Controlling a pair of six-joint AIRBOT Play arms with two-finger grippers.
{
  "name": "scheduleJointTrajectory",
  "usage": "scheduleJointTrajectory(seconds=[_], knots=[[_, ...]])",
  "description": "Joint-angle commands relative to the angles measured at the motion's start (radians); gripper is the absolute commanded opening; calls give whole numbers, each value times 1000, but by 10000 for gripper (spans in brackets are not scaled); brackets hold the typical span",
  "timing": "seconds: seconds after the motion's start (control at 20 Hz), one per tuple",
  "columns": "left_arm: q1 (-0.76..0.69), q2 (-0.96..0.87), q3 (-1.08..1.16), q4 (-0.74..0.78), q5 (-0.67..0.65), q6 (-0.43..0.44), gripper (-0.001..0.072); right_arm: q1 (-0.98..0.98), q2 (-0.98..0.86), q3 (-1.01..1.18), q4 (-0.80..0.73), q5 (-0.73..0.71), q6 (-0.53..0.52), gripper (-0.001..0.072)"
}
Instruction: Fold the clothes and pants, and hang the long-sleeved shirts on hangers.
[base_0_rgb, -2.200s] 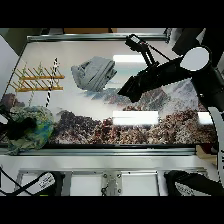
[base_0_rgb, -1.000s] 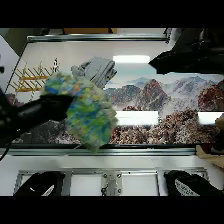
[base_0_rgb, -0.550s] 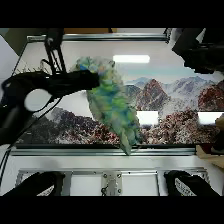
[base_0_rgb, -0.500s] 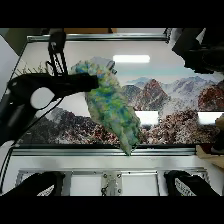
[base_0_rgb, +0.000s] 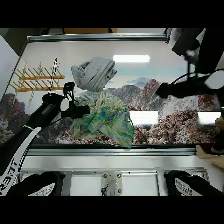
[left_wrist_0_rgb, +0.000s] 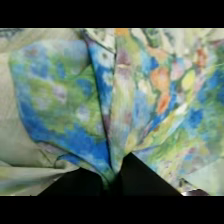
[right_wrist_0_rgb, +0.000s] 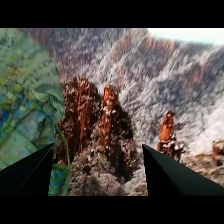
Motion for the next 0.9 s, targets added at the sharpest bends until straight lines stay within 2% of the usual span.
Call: scheduleJointTrajectory(seconds=[0.0,0.3,0.75,0.8,0.85], knots=[[7,-19,-18,3,-14,10,16,10,-160,-146,167,-72,11,589],[7,-19,-18,4,-12,18,16,195,-402,-148,287,-86,-64,589],[7,-19,-18,3,1,18,16,342,-428,-148,286,-125,-78,578],[7,-19,-18,2,1,18,16,346,-428,-148,286,-125,-78,475],[7,-18,-18,2,-2,18,16,349,-428,-148,285,-125,-79,165]])
